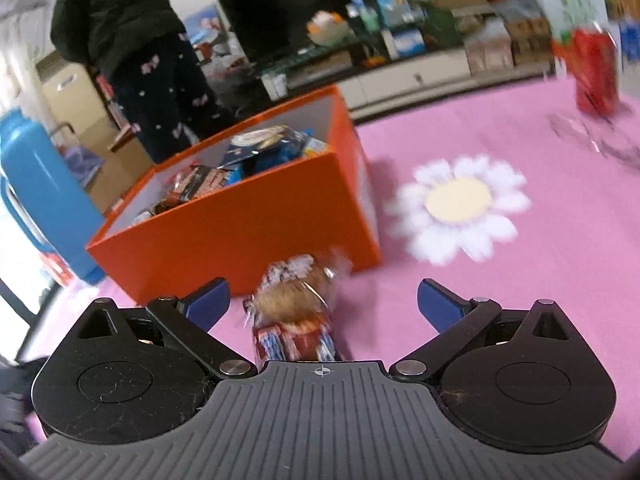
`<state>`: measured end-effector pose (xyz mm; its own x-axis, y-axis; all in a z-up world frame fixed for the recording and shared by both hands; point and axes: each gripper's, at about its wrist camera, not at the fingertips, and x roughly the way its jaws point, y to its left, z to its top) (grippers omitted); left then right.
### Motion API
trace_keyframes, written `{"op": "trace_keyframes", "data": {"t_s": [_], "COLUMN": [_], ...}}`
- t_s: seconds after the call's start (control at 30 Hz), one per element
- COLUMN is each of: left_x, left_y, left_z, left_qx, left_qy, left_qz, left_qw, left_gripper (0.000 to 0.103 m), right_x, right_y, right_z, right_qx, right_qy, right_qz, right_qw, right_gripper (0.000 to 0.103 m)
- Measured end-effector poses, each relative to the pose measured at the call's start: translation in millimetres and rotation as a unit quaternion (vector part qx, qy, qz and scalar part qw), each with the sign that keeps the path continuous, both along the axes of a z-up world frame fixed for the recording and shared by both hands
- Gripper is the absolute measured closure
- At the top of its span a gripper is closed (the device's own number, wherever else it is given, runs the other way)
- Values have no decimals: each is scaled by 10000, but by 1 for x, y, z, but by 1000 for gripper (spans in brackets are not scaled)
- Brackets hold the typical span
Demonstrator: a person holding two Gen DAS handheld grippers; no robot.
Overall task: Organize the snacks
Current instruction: 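Open both tools and move them back toward the remaining snacks, then position the right tool over the round pastry while the left aligns over the cracker bag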
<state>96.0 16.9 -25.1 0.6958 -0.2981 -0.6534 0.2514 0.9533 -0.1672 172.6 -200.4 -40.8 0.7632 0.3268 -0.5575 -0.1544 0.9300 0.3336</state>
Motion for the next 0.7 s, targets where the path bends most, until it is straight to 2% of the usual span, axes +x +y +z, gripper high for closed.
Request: {"op": "trace_keyframes", "data": {"t_s": [0.13,0.23,0.33,0.43,0.5,0.63,0.7], "left_x": [10,13,11,7,6,5,5], "left_y": [24,33,34,31,29,26,25], "left_z": [-6,-9,-7,-3,-3,-4,-4], "left_qx": [-529,-709,-643,-529,-484,-431,-429], "left_qy": [215,321,232,121,117,112,99], "left_qz": [361,460,497,454,443,431,441], "left_qw": [9977,9959,9964,9975,9978,9981,9981], "left_gripper": [3,3,3,3,3,3,3], "right_x": [19,21,20,13,6,-7,-14], "right_y": [26,18,-5,-41,-61,-89,-97], "right_z": [-12,-12,-15,-13,-13,-15,-13], "right_qx": [-491,-557,-710,-406,-414,-720,-623], "right_qy": [206,180,417,615,673,758,689], "right_qz": [40,-292,-740,-1137,-1309,-1498,-1424], "right_qw": [9986,9979,9938,9908,9882,9832,9854], "right_gripper": [15,13,12,12,12,12,12]}}
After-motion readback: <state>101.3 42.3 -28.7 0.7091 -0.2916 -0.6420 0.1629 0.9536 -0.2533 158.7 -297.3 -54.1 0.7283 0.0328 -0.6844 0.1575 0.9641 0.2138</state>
